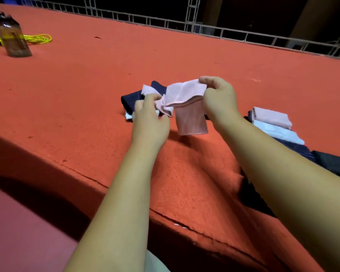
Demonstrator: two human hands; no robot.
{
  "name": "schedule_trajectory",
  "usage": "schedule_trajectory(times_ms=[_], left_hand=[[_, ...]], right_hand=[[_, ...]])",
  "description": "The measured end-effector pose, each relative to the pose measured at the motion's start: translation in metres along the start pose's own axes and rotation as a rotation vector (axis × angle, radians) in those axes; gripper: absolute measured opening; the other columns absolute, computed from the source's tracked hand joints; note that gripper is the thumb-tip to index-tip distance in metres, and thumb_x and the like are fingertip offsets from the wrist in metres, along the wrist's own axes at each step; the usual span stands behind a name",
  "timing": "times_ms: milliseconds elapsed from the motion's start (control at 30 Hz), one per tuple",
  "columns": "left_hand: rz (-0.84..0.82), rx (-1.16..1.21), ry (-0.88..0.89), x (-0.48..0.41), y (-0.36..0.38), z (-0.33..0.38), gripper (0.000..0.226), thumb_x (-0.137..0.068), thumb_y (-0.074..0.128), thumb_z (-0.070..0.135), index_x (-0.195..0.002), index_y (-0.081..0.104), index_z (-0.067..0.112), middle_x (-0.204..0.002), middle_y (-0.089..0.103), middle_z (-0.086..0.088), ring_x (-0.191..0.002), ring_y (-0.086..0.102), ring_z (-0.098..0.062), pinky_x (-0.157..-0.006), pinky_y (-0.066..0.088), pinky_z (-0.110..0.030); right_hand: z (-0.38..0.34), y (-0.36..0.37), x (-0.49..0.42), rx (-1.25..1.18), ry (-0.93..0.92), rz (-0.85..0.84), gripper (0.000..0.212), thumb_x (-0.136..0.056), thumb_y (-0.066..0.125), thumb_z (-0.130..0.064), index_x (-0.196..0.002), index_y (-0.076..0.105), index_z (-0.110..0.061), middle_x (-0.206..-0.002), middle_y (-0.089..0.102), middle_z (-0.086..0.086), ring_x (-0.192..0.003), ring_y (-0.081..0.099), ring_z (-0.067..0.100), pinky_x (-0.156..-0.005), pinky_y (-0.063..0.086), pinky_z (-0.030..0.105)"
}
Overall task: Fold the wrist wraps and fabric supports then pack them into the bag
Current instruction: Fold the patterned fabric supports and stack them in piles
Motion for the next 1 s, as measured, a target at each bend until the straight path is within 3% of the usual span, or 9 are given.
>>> schedule_trajectory(times_ms=[100, 133, 267, 400, 533, 667, 767, 867, 1000], left_hand=[[-0.190, -0.058, 0.148, 0.015, 0.011, 0.023, 0.095, -0.079, 0.060, -0.001, -0.156, 0.039, 0.050, -0.164, 0.030, 0.000, -0.148, 0.031, -0.025, -0.123, 0.027, -0.038], [-0.228, -0.040, 0.200, 0.020, 0.014, 0.032, 0.101, -0.077, 0.061, -0.003, -0.158, 0.036, 0.052, -0.168, 0.026, 0.001, -0.155, 0.025, -0.022, -0.127, 0.024, -0.039], [-0.282, 0.135, 0.380, 0.045, 0.025, 0.070, 0.078, -0.090, 0.071, -0.002, -0.154, 0.052, 0.038, -0.156, 0.051, 0.011, -0.145, 0.046, -0.004, -0.121, 0.038, -0.033], [-0.311, 0.444, 0.273, 0.074, 0.041, 0.107, 0.016, -0.108, 0.064, 0.023, -0.120, 0.075, 0.026, -0.118, 0.074, 0.009, -0.105, 0.069, -0.010, -0.097, 0.059, -0.040], [-0.411, 0.641, -0.013, 0.109, 0.070, 0.138, 0.024, -0.110, 0.060, 0.029, -0.095, 0.070, 0.013, -0.083, 0.068, 0.000, -0.075, 0.063, -0.014, -0.064, 0.059, -0.035], [-0.551, 0.687, -0.204, 0.138, 0.104, 0.158, 0.033, -0.108, 0.060, 0.032, -0.108, 0.065, -0.001, -0.089, 0.070, -0.009, -0.077, 0.063, -0.021, -0.061, 0.053, -0.031], [-0.672, 0.633, -0.235, 0.152, 0.123, 0.166, 0.028, -0.105, 0.066, 0.027, -0.114, 0.070, 0.001, -0.096, 0.077, -0.010, -0.083, 0.069, -0.022, -0.064, 0.058, -0.033], [-0.758, 0.577, -0.204, 0.159, 0.139, 0.168, 0.020, -0.097, 0.072, 0.010, -0.117, 0.073, 0.008, -0.103, 0.081, -0.009, -0.083, 0.074, -0.019, -0.070, 0.059, -0.032], [-0.776, 0.584, -0.210, 0.163, 0.154, 0.170, 0.025, -0.093, 0.073, -0.003, -0.118, 0.071, 0.003, -0.104, 0.081, -0.010, -0.080, 0.076, -0.020, -0.058, 0.056, -0.026]], right_hand=[[-0.013, -0.043, 0.027, -0.156, 0.091, -0.033, 0.052, -0.089, 0.041, 0.008, -0.117, 0.079, -0.015, -0.082, 0.073, 0.004, -0.060, 0.065, 0.012, -0.053, 0.049, 0.019], [-0.015, -0.056, 0.038, -0.224, 0.111, -0.059, 0.051, -0.090, 0.041, 0.010, -0.113, 0.080, -0.013, -0.077, 0.070, 0.007, -0.055, 0.060, 0.013, -0.050, 0.045, 0.018], [-0.013, -0.107, 0.078, -0.431, 0.244, -0.106, 0.025, -0.094, 0.063, 0.000, -0.084, 0.084, -0.010, -0.089, 0.073, 0.014, -0.082, 0.064, 0.026, -0.072, 0.046, 0.036], [0.003, -0.166, 0.111, -0.389, 0.270, -0.189, 0.017, -0.092, 0.067, -0.007, -0.099, 0.081, -0.012, -0.097, 0.074, 0.007, -0.084, 0.065, 0.022, -0.067, 0.041, 0.033], [0.026, -0.214, 0.143, -0.378, 0.293, -0.233, 0.018, -0.099, 0.069, -0.012, -0.110, 0.077, 0.000, -0.103, 0.075, 0.016, -0.090, 0.063, 0.033, -0.079, 0.046, 0.043], [0.042, -0.255, 0.169, -0.322, 0.334, -0.174, 0.019, -0.106, 0.064, -0.019, -0.095, 0.077, -0.009, -0.073, 0.073, 0.006, -0.058, 0.064, 0.017, -0.054, 0.047, 0.023], [0.055, -0.279, 0.175, -0.289, 0.319, -0.080, 0.018, -0.106, 0.066, -0.023, -0.099, 0.078, -0.012, -0.067, 0.069, 0.002, -0.050, 0.056, 0.016, -0.048, 0.040, 0.022], [0.071, -0.290, 0.176, -0.303, 0.308, -0.026, 0.021, -0.104, 0.069, -0.026, -0.103, 0.078, -0.007, -0.074, 0.067, 0.009, -0.064, 0.056, 0.025, -0.054, 0.039, 0.026], [0.085, -0.299, 0.174, -0.329, 0.292, -0.054, 0.019, -0.102, 0.070, -0.023, -0.110, 0.079, -0.008, -0.088, 0.075, 0.012, -0.079, 0.061, 0.032, -0.066, 0.050, 0.040]])
Point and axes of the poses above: each hand's wrist, its own x-axis away from the middle knuckle, its own y-axis out of the palm, z = x × y, the point moved 6 cm from there along -x, towards the middle knuckle
